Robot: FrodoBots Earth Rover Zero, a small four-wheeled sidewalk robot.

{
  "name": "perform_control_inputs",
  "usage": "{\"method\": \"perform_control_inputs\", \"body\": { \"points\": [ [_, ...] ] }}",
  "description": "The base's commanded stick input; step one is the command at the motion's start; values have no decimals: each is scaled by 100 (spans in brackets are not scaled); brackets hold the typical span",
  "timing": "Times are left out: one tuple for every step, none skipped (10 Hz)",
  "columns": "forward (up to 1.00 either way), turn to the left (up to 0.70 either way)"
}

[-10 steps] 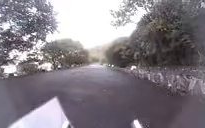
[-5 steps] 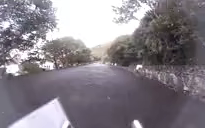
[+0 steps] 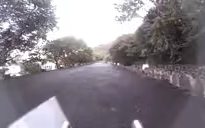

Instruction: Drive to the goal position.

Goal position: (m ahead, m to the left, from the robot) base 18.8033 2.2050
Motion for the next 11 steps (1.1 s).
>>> {"method": "perform_control_inputs", "body": {
  "points": [
    [100,0],
    [100,0],
    [100,0],
    [100,0],
    [100,0],
    [100,0],
    [100,0],
    [100,0],
    [100,0],
    [100,0],
    [100,0]
  ]
}}
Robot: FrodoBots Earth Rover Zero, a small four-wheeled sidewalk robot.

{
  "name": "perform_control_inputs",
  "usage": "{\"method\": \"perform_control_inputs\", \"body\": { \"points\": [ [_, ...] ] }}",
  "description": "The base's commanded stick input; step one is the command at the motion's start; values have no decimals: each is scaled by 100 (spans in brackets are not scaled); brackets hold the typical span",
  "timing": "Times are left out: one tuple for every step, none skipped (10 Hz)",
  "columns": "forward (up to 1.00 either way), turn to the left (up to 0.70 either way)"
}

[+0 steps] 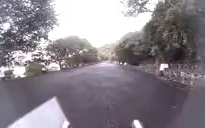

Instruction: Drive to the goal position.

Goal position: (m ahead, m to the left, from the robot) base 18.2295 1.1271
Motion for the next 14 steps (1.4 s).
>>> {"method": "perform_control_inputs", "body": {
  "points": [
    [100,0],
    [100,0],
    [100,0],
    [100,0],
    [100,0],
    [100,0],
    [100,0],
    [100,0],
    [100,0],
    [100,0],
    [100,0],
    [100,0],
    [100,0],
    [100,-33]
  ]
}}
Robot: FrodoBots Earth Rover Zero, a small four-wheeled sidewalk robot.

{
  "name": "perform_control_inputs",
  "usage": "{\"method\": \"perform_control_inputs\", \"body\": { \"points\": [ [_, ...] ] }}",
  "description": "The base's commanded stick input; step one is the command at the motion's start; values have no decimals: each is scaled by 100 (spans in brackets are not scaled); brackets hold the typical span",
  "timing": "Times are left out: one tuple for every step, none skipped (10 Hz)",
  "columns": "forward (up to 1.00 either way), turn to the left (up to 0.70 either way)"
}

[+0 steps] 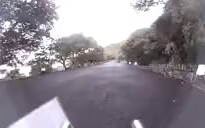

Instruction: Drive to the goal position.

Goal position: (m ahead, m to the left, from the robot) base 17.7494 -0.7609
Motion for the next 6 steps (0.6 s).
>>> {"method": "perform_control_inputs", "body": {
  "points": [
    [100,-40],
    [100,-40],
    [100,-40],
    [100,-40],
    [100,-36],
    [100,-32]
  ]
}}
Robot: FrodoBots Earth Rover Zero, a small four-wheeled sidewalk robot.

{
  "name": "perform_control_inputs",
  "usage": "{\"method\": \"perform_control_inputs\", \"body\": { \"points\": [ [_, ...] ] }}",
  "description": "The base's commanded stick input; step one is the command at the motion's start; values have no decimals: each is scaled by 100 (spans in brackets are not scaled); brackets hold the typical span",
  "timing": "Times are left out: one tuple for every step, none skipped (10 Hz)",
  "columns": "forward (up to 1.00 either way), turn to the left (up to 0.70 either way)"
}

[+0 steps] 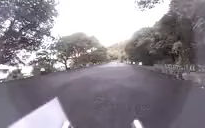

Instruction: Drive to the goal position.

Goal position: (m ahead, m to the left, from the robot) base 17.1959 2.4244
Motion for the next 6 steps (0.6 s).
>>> {"method": "perform_control_inputs", "body": {
  "points": [
    [100,-28],
    [100,0],
    [100,0],
    [100,0],
    [100,0],
    [100,0]
  ]
}}
